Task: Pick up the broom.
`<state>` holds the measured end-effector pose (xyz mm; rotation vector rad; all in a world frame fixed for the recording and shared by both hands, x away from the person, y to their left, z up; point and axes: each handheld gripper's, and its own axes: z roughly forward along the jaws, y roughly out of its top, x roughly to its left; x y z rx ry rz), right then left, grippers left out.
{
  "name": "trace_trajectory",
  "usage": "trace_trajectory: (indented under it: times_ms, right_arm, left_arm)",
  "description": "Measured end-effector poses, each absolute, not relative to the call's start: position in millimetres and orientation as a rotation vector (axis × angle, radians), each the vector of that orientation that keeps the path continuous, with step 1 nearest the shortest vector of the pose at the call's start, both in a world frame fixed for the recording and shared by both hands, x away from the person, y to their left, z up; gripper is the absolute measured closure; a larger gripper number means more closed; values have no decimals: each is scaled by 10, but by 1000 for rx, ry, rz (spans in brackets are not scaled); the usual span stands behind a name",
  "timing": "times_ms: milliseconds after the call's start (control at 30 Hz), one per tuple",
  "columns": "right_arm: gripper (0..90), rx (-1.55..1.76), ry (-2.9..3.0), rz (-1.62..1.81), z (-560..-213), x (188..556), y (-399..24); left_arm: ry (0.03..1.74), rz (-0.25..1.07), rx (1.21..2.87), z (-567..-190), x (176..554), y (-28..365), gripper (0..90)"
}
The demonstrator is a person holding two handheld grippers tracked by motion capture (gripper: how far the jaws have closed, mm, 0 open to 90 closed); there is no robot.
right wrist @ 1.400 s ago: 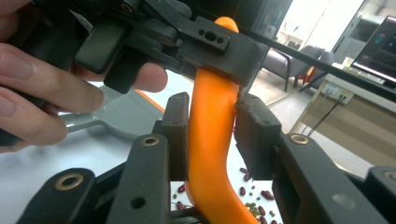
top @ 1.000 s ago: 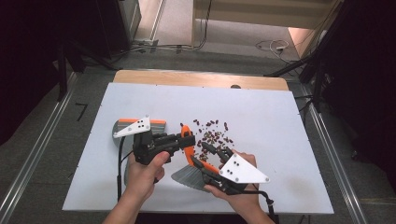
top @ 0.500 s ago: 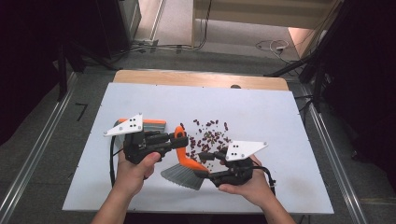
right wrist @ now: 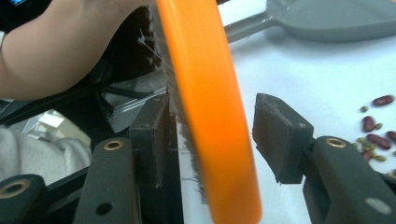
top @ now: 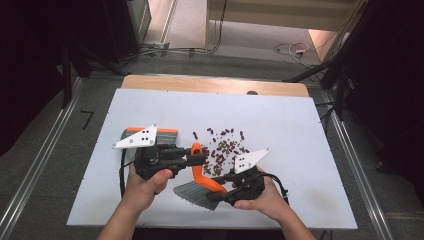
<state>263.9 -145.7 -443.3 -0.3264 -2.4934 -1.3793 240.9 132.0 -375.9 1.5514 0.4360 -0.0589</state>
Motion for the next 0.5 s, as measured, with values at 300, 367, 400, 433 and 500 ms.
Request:
trace_trajectory:
  times_ms: [300, 367, 400, 433, 500]
  right_arm:
    - [597, -220, -2438, -1412, -4472, 2628, -1469]
    - [651, -205, -2427, -1410, -4473, 2624, -1469]
    - [661, -191, -2423, -1403, -4473, 2624, -1468]
    - [667, -187, -2413, -1396, -4472, 2618, -1466]
    - [680, -174, -2423, -1393, -4458, 2594, -1454]
  left_arm:
    - [401, -109, 1563, -3777, 2420, 1297, 763]
    - [395, -114, 1567, -3780, 2422, 1294, 763]
    - [396, -123, 1562, -3782, 2424, 1295, 763]
    - [392, -127, 1561, -3784, 2428, 1299, 763]
    - [397, -140, 1551, -3797, 2441, 1307, 762]
